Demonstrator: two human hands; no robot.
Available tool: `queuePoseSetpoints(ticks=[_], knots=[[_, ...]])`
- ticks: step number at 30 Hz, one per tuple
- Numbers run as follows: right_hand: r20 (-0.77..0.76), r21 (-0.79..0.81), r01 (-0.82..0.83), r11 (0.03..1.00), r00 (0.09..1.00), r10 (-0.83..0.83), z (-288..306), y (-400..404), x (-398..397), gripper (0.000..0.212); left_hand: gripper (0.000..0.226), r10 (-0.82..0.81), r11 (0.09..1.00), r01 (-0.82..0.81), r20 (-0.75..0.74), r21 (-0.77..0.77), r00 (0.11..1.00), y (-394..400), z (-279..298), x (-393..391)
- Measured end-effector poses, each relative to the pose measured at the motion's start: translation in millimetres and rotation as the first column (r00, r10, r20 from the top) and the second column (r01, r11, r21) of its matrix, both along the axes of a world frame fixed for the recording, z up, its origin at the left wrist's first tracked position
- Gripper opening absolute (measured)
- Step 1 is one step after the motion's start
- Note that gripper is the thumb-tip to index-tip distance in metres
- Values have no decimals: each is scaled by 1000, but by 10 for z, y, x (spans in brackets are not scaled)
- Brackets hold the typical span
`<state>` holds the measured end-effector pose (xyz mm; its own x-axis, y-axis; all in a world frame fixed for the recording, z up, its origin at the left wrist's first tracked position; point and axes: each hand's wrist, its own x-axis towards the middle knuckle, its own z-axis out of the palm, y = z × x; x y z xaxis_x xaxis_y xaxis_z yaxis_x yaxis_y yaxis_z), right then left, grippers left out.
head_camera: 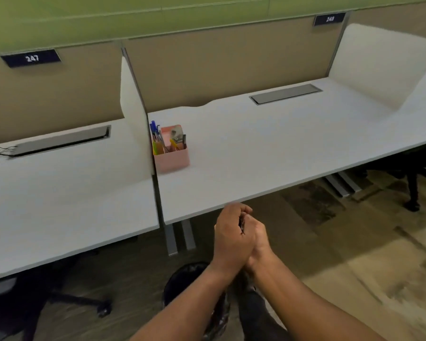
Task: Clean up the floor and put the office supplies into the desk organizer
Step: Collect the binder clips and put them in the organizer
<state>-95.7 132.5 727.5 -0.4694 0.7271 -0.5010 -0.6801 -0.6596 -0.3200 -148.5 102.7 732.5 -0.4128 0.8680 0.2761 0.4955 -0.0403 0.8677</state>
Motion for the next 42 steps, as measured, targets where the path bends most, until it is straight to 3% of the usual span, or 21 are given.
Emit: queuePoseSetpoints(ticks=[1, 2, 3, 5, 7, 10, 13, 16, 19, 25, 31, 42], knots=[[13, -34, -1, 999, 1000, 2, -7, 121, -111, 25, 13, 7, 1000, -8, -36, -8, 999, 105, -15, -91], [-91, -88, -36, 995, 995, 28, -26, 235, -219, 23, 12, 16, 1000, -17, -61, -14, 998, 215, -30, -180], [-148, -84, -63, 995, 988, 50, 15, 305, -344, 17, 11, 28, 999, -29, -78, -15, 997, 331, -43, -266], [-113, 6, -52, 999, 992, 52, 55, 543, -526, 7, 8, 71, 997, -71, -99, 4, 993, 611, -61, -452], [-150, -79, -126, 989, 982, 113, -25, 887, -723, 21, 10, 147, 989, -145, -95, 29, 984, 957, -74, -689], [106, -197, -255, 947, 954, 279, -171, 1646, -872, 18, 24, 306, 950, -310, -81, -42, 949, 1539, -110, -1143], [196, -242, -279, 929, 924, 329, -251, 2284, -1034, 20, 32, 399, 874, -453, -276, -174, 875, 2032, -263, -1679], [206, -249, -322, 913, 904, 375, -259, 2878, -1236, 20, 54, 294, 795, -521, -554, -311, 779, 2399, -430, -2175], [248, -245, -365, 898, 872, 422, -361, 3395, -1485, 17, 69, 154, 690, -560, -663, -458, 732, 2616, -578, -2482], [376, -232, -470, 852, 764, 524, -615, 4081, -2042, 6, 71, 73, 591, -572, -668, -569, 740, 2781, -845, -2705], [407, -259, -598, 758, 645, 647, -883, 4452, -2435, 12, 81, 53, 574, -554, -647, -603, 760, 2762, -995, -2693], [372, -275, -745, 607, 500, 782, -1027, 4624, -2842, 13, 75, 22, 562, -560, -666, -609, 746, 2732, -951, -2776]])
